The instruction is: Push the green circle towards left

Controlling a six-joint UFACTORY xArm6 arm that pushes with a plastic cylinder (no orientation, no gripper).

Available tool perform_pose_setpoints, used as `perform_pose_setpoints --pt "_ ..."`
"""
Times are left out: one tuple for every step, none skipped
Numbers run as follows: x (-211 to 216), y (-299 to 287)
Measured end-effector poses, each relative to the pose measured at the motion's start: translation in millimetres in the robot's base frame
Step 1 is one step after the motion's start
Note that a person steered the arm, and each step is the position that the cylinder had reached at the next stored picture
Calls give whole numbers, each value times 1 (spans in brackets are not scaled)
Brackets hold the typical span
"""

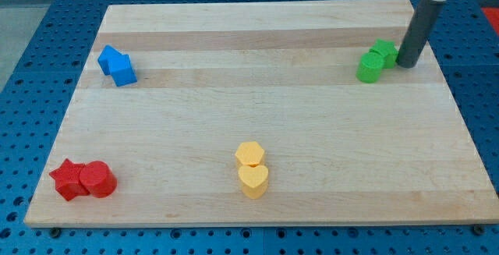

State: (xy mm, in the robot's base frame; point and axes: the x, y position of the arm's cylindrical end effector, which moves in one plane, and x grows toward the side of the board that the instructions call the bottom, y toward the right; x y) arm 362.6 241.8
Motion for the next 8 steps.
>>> perform_pose_setpoints --pt "-20 0" --pt "-17 0" --pt "-8 -4" --pt "13 -16" --pt "21 -28" --pt "21 -50" --pt "21 -70" --pt "21 -89"
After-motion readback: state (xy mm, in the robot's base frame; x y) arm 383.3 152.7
